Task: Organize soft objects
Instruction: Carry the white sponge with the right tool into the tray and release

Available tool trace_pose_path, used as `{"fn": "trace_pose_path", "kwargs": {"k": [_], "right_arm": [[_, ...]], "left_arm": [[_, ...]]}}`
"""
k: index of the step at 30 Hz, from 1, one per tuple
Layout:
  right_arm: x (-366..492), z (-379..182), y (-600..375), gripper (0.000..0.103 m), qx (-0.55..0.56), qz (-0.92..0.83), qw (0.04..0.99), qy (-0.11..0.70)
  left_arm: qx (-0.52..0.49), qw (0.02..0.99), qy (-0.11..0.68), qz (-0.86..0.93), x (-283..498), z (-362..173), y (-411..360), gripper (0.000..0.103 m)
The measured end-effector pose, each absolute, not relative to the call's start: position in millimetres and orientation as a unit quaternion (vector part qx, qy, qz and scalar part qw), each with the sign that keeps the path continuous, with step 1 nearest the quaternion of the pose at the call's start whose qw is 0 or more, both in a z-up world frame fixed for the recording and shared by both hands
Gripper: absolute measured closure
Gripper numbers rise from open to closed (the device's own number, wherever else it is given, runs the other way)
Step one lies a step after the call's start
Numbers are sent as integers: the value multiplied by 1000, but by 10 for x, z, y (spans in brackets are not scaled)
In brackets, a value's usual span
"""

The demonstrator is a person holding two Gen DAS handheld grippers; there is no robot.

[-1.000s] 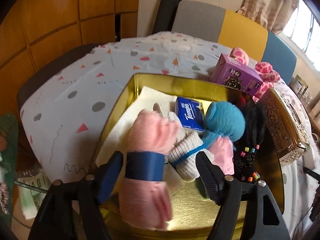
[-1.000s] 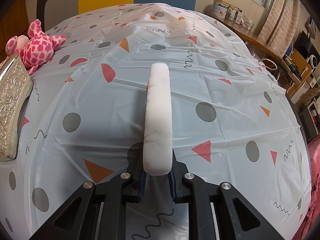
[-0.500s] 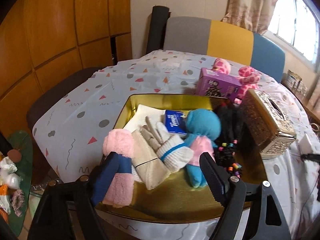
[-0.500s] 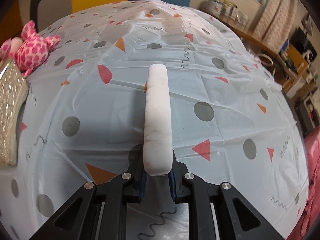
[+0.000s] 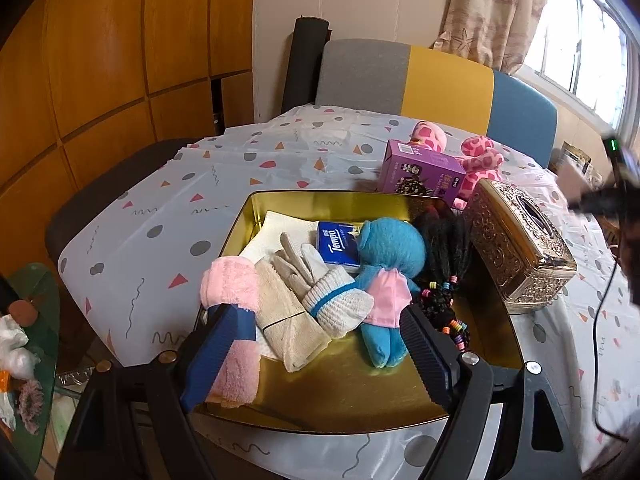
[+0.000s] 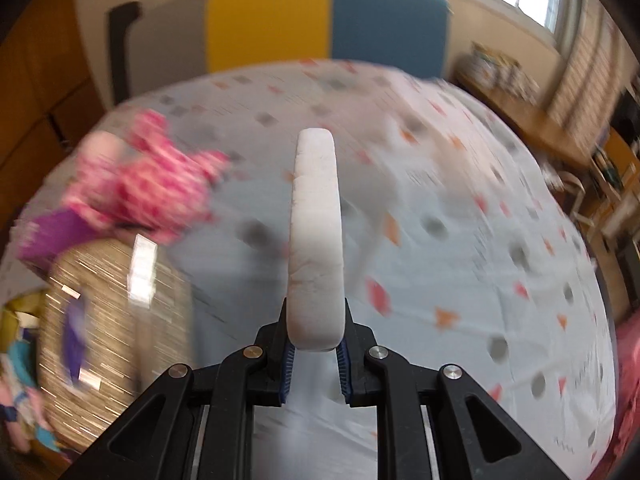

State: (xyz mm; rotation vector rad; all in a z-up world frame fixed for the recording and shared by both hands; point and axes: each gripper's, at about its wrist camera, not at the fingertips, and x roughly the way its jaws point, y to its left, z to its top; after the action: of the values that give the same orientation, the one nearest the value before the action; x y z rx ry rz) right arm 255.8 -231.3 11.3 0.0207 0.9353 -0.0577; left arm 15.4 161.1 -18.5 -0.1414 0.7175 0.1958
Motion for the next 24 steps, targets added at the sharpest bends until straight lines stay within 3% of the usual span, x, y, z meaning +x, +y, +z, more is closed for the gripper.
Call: {"fn": "trace_pose_path", "kwargs": {"k": [10,24], "right_arm": [[2531,798,-915,86,-25,117,916,382],[1585,154,239,86,-47,323,834,445]], "left_arm": [[-84,924,358,102,114,-270,1720,19],[-112,916,356,149,22,-324,2110,19]]}}
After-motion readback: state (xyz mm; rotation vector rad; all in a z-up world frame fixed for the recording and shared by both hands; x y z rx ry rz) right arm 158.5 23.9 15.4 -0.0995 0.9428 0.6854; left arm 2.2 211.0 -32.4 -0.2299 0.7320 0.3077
